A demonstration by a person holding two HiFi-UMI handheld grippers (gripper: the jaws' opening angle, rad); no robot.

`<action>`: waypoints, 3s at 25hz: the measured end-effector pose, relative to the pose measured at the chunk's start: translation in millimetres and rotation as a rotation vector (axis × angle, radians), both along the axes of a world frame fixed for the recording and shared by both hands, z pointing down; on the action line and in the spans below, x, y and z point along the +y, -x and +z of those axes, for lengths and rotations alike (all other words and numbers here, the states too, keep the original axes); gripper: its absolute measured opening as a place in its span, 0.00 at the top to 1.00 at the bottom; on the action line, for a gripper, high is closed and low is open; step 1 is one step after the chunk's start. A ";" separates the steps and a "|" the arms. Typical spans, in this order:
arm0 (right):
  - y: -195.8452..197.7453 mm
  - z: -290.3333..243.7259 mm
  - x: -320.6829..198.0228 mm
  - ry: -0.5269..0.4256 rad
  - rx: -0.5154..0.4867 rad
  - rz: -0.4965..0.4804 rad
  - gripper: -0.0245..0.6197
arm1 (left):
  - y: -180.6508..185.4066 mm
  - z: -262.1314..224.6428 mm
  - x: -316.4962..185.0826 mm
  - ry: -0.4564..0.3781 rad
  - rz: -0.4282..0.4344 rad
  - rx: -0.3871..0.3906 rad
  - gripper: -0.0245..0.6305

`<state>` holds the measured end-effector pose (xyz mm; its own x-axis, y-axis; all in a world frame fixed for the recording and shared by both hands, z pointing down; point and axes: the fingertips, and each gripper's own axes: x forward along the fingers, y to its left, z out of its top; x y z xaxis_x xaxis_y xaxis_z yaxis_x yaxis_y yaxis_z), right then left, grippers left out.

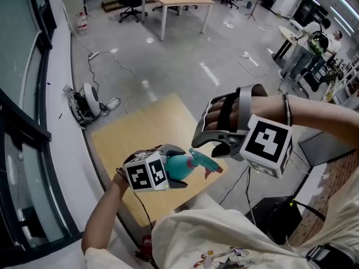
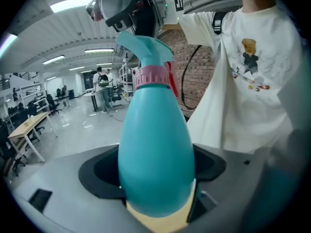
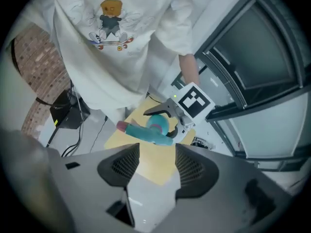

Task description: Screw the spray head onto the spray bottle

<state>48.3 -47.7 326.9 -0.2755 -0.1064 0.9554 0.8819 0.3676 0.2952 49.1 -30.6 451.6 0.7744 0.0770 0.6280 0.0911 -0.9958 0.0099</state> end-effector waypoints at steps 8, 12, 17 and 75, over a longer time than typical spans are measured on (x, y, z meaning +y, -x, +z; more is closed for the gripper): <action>1.1 20.7 33.5 0.043 0.086 -0.169 0.63 | -3.0 4.6 25.0 0.057 0.140 -0.052 0.33; -1.0 33.6 40.9 0.050 0.114 -0.213 0.66 | -2.9 2.3 28.3 0.088 0.157 -0.042 0.33; 4.7 41.5 39.4 0.059 0.084 -0.192 0.73 | -4.0 3.4 22.4 0.082 0.138 -0.047 0.33; -1.5 141.5 -43.5 0.403 -0.023 0.861 0.76 | 40.9 70.3 -18.3 0.050 -0.648 0.052 0.42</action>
